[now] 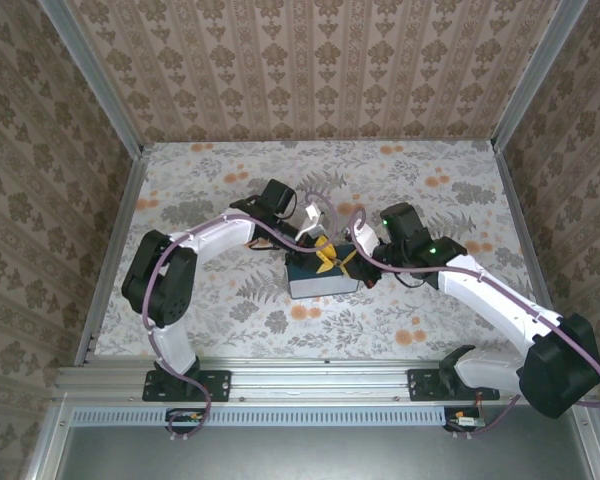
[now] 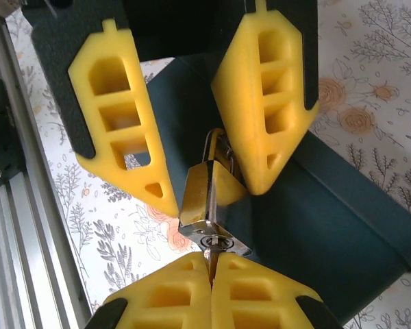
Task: Unlock a padlock with a key
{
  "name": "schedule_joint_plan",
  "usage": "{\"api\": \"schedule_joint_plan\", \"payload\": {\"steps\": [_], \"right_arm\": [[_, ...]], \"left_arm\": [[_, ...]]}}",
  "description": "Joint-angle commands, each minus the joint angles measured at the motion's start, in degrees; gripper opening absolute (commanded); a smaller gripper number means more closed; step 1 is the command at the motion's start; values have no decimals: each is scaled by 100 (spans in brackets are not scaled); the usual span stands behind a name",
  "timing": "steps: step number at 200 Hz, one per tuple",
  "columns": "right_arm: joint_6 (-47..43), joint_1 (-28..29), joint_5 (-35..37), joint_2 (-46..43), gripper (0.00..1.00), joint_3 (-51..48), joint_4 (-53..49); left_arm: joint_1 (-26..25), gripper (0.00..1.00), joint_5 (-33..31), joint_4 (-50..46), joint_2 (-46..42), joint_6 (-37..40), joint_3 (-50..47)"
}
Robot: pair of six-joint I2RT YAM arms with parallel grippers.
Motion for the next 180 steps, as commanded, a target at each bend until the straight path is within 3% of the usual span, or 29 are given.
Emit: {"api": "schedule_joint_plan", "payload": {"steps": [1, 94, 143, 180], "right_arm": [[113, -32, -526, 7, 0, 238, 269], [187, -181, -710, 76, 0, 152, 438], [338, -236, -830, 196, 0, 166, 493], [526, -312, -963, 250, 8, 244, 297]], "left_arm": [[175, 43, 184, 204, -240, -47, -145], [-132, 48, -27, 393, -413, 129, -432], [-277, 31, -206, 704, -477, 12, -598], [-265, 15, -268, 1294, -565, -280, -900]]}}
